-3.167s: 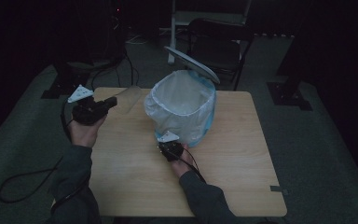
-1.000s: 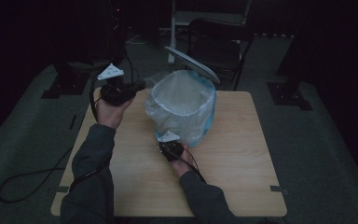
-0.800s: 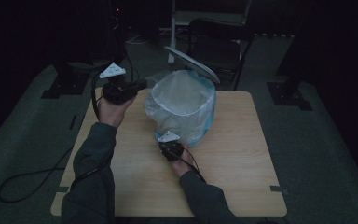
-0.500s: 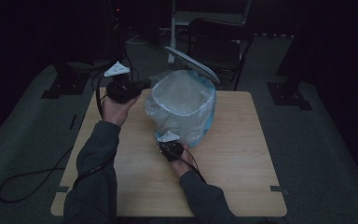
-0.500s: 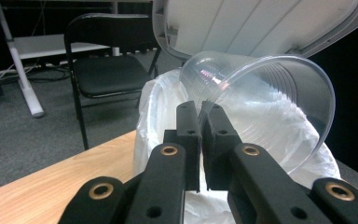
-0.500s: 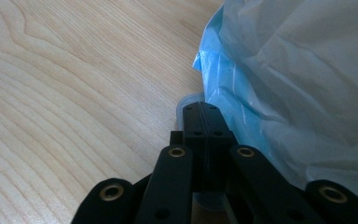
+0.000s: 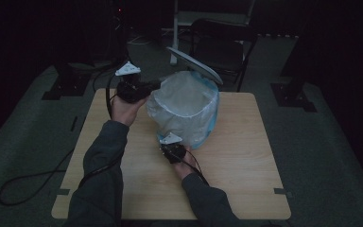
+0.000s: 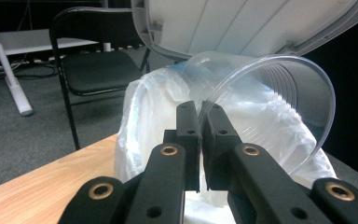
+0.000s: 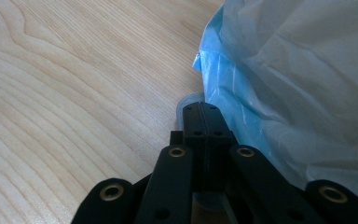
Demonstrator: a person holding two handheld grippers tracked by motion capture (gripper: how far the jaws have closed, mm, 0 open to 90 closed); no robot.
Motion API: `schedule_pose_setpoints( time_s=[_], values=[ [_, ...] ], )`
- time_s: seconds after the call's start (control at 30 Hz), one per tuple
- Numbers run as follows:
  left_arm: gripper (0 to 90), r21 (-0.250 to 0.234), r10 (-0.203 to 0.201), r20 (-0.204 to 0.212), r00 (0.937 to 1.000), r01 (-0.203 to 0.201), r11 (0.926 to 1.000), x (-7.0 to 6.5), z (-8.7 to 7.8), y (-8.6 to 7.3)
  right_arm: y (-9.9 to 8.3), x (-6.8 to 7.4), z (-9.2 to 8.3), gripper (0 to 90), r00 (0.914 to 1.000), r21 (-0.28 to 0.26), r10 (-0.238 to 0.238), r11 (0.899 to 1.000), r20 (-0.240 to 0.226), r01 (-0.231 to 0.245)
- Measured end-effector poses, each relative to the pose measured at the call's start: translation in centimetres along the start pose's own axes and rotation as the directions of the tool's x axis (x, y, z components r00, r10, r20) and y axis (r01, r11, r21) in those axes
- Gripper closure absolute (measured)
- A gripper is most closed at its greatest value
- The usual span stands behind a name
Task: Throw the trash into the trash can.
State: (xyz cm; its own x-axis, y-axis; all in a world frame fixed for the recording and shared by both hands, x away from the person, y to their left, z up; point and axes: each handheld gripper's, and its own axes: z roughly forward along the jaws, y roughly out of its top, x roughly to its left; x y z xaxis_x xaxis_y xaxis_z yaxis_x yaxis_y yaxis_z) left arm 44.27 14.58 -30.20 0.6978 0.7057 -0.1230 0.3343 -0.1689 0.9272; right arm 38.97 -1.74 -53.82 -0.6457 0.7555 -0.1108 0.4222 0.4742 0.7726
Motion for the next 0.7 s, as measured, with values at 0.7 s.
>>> schedule_pose_setpoints(
  time_s=[0.7],
  values=[
    [66.9, -0.019, -0.035, 0.041, 0.9986, 0.036, 0.9992, 0.3, 0.2, -0.4, 0.0, 0.0, 0.0, 90.0, 1.0, 0.0, 0.001, 1.0, -0.001, -0.001]
  ],
)
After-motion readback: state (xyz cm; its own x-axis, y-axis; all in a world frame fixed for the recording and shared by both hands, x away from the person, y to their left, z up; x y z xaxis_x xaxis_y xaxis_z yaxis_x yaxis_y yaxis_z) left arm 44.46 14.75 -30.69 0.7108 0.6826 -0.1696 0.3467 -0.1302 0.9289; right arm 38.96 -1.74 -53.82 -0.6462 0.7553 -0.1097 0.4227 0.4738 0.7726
